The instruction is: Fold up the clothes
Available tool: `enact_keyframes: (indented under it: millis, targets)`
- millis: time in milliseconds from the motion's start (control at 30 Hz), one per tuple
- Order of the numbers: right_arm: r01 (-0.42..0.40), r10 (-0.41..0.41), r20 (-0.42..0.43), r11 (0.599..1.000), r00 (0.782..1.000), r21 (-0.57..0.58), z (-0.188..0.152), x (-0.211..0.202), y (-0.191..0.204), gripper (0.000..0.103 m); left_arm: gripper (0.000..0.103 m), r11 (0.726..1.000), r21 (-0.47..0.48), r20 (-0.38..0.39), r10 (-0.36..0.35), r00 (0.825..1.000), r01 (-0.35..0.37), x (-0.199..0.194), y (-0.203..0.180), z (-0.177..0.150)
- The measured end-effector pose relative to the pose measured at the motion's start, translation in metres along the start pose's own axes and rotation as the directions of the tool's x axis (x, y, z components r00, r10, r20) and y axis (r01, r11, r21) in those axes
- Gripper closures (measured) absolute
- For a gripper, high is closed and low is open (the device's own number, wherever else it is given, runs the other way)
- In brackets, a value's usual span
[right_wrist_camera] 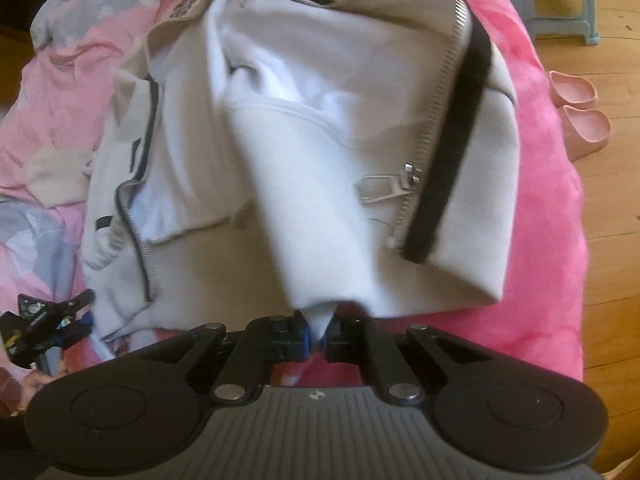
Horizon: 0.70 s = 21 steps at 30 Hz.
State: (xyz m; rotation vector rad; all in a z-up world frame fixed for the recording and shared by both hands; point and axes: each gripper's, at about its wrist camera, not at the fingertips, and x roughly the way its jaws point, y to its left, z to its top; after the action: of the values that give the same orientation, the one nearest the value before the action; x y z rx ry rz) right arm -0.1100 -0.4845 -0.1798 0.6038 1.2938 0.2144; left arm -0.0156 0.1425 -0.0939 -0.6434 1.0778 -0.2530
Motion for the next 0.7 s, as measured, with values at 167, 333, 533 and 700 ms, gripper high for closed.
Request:
enact_keyframes:
  millis: [167, 333, 533, 700]
  targets:
    - [0.023, -0.021, 0.048, 0.999, 0.999, -0.044, -0.009, -0.005, 0.008, 0.098, 0.044, 1.000, 0.015, -0.006, 0.005, 1.000, -0.005, 0.001, -0.003, 0.000]
    - [0.108, -0.105, 0.030, 0.985, 0.994, -0.131, -0.015, -0.037, 0.019, 0.061, 0.043, 1.000, 0.017, -0.009, 0.006, 1.000, -0.006, 0.002, -0.003, 0.001]
    - [0.075, -0.018, 0.161, 0.931, 0.987, -0.356, 0.008, -0.084, 0.075, 0.061, 0.043, 1.000, 0.015, -0.007, 0.016, 1.000, -0.016, 0.004, -0.005, 0.000]
    - [0.103, 0.037, 0.231, 0.819, 0.972, -0.564, 0.065, -0.026, 0.153, 0.084, 0.043, 0.997, 0.052, -0.008, 0.060, 0.998, -0.060, 0.006, -0.013, -0.002]
